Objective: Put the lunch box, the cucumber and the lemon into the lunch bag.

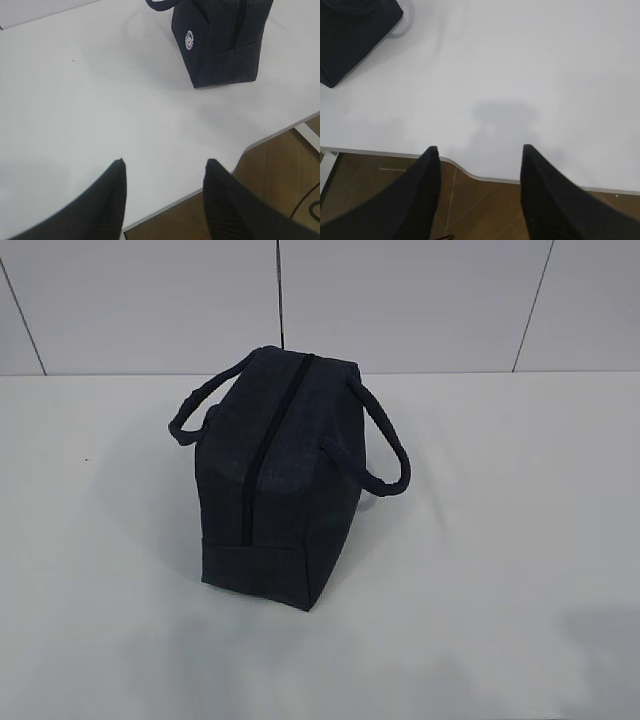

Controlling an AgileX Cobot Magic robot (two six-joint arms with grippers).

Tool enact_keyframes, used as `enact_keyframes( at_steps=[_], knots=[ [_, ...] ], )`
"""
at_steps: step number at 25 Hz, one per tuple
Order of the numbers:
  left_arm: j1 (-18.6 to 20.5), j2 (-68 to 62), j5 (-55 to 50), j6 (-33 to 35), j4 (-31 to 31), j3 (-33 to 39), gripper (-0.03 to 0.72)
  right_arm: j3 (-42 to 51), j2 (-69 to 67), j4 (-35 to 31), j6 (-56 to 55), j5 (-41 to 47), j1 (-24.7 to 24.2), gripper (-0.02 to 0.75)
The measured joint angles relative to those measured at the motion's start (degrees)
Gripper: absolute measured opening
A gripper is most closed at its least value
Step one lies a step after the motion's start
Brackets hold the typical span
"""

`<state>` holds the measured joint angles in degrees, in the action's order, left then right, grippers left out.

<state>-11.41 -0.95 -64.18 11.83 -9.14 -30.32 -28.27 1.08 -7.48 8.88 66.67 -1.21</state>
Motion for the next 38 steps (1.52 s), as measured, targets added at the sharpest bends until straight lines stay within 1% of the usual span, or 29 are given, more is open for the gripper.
enact_keyframes(
  at_steps=[11, 15, 17, 19, 25, 28, 31, 38],
  knots=[
    [0.0, 0.0, 0.0, 0.0, 0.0, 0.0, 0.359, 0.0, 0.0, 0.0, -0.1, -0.1, 0.0, 0.389],
    [0.4, 0.0, 0.0, 0.0, 0.0, 0.0, 0.347, 0.0, 0.0, 0.0, -0.1, -0.1, 1.7, 0.389],
    [1.7, 0.0, 0.0, 0.0, 0.0, 0.0, 0.338, 0.0, 0.0, 0.0, -0.1, -0.1, 3.2, 0.389],
    [3.9, 0.0, 0.0, 0.0, 0.0, 0.0, 0.33, 0.0, 0.0, 0.0, -0.1, -0.1, 4.1, 0.389],
    [11.6, 0.0, 0.0, 0.0, 0.0, 0.0, 0.321, 0.0, 0.0, 0.0, -0.1, -0.1, 4.4, 0.389],
    [14.0, 0.0, 0.0, 0.0, 0.0, 0.0, 0.317, 0.0, 0.0, 0.0, -0.1, -0.1, 4.4, 0.389],
    [14.6, 0.0, 0.0, 0.0, 0.0, 0.0, 0.305, 0.0, 0.0, 0.0, -0.1, -0.1, 4.4, 0.389],
    [14.6, 0.0, 0.0, 0.0, 0.0, 0.0, 0.284, 0.0, 0.0, 0.0, -0.1, -0.1, 4.4, 0.389]
  ],
)
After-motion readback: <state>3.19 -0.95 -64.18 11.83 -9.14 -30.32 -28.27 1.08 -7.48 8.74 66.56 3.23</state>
